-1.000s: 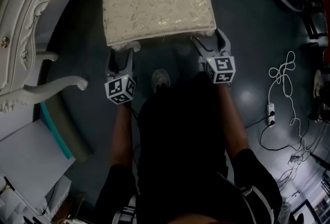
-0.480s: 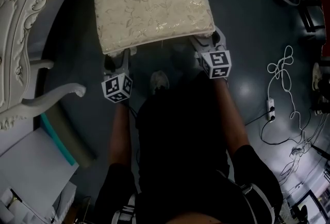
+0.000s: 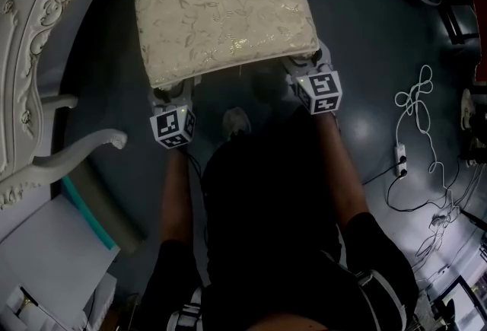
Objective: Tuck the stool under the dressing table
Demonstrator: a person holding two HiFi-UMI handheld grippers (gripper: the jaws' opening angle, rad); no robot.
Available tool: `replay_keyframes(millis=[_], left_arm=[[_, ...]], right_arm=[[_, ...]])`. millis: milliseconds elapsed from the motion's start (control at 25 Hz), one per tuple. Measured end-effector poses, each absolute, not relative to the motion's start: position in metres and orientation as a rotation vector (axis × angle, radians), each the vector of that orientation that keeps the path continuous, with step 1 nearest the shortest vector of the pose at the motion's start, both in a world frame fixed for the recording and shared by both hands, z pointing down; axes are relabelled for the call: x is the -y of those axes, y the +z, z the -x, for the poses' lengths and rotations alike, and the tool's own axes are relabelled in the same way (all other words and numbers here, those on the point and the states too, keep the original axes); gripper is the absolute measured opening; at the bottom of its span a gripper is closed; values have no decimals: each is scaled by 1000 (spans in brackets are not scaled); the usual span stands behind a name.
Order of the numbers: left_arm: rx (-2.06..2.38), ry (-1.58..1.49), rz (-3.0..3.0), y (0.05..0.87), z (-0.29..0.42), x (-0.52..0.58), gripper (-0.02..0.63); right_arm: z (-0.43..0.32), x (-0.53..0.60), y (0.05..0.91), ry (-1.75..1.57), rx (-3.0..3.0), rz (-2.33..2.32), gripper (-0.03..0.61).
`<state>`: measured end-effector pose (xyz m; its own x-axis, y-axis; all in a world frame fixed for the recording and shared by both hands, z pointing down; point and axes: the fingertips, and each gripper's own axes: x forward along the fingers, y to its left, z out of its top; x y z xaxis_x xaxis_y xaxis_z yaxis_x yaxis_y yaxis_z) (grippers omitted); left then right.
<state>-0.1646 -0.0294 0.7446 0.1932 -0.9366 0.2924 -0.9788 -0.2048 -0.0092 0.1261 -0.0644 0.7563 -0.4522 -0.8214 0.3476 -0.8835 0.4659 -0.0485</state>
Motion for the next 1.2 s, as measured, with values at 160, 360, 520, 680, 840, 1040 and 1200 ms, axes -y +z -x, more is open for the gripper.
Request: replay_keyframes(millis=[160,360,520,680,840,1040,1200], left_arm=[[1855,359,-2289,748,162,40,335],[1877,350,-2298,742,163,50,336],[1940,371,-2326,739,167,49,296],[1946,383,-2359,727,168,56,266],[1960,320,-2361,703,174,59,259],[1970,356,-2335,694,177,62,256],[1980,365,-2320,685,178,62,256]], right_arm=[[-124,68,758,322,2437,-1481,346],[-128,69,757,208,2383,-1523,275],[-129,71,752,174,2381,-1552,264],[-130,79,741,158,2384,-1569,259],[-126,81,716,136,2436,-1601,252],[-124,86,705,124,2453,-1615,250],[-122,85,696,114,2469,-1621,249]])
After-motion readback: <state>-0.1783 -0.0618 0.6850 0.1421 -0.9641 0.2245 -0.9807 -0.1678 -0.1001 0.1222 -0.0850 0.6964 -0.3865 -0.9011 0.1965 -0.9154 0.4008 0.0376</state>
